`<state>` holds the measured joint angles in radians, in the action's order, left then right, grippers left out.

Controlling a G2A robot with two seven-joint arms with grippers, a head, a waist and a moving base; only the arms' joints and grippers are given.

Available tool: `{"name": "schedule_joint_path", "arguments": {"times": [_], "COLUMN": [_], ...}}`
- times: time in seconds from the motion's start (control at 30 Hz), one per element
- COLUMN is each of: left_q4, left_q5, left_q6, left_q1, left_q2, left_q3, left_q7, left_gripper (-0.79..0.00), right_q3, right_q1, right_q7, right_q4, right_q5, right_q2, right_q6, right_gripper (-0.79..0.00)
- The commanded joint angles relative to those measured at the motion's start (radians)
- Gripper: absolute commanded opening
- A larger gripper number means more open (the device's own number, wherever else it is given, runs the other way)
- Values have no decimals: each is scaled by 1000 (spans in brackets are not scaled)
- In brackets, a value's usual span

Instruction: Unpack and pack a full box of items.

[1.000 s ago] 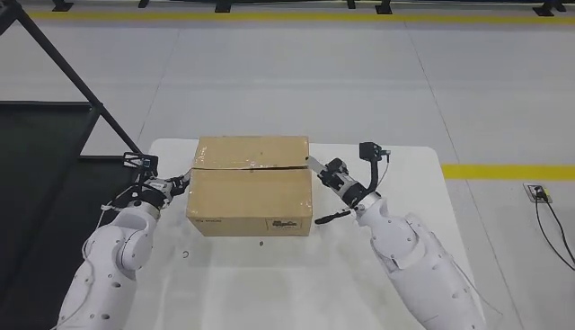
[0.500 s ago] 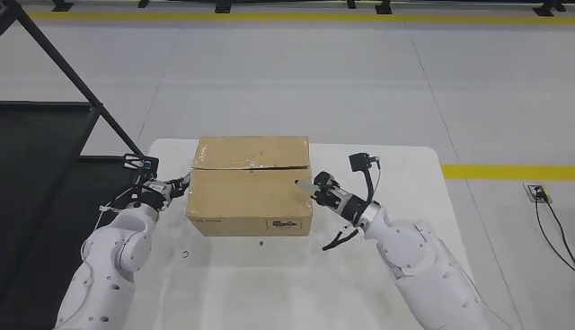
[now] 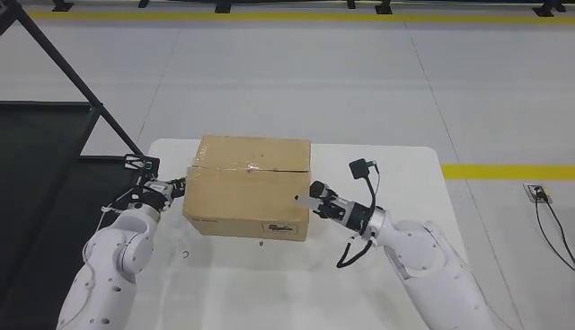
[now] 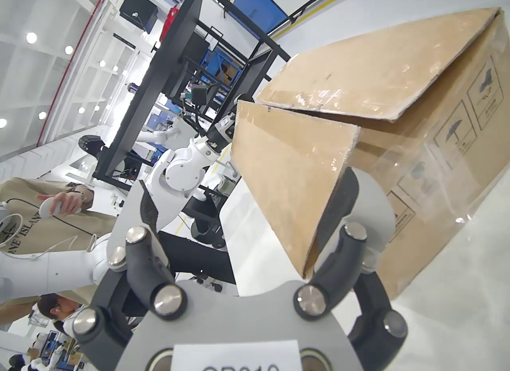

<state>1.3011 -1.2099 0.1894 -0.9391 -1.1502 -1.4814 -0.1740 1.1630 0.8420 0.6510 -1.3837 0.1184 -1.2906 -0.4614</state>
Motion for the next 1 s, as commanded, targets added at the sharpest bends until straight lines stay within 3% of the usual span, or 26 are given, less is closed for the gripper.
{"name": "schedule_joint_path", "arguments": {"times": [0.0, 0.33, 0.77, 0.97], "left_q4": [4, 36, 59, 61], "left_q5": [3, 10, 10, 6], "left_q6": [0, 1, -11, -17], "left_q1": [-5, -35, -53, -56], "left_q2": [0, 2, 4, 3], "left_q3": [-2, -10, -18, -10], "left_q7": [4, 10, 5, 11], "left_gripper": [0, 0, 0, 0], "right_q3": [6, -44, -54, -69], "right_q1": [-16, -111, -169, -181], "right_q7": [1, -12, -59, -6], "right_q4": [24, 132, 230, 257], "right_q5": [-20, -35, -26, -59], "right_q2": [0, -17, -25, -29], "right_q6": [-5, 59, 65, 36], "right_gripper": [0, 0, 0, 0]}}
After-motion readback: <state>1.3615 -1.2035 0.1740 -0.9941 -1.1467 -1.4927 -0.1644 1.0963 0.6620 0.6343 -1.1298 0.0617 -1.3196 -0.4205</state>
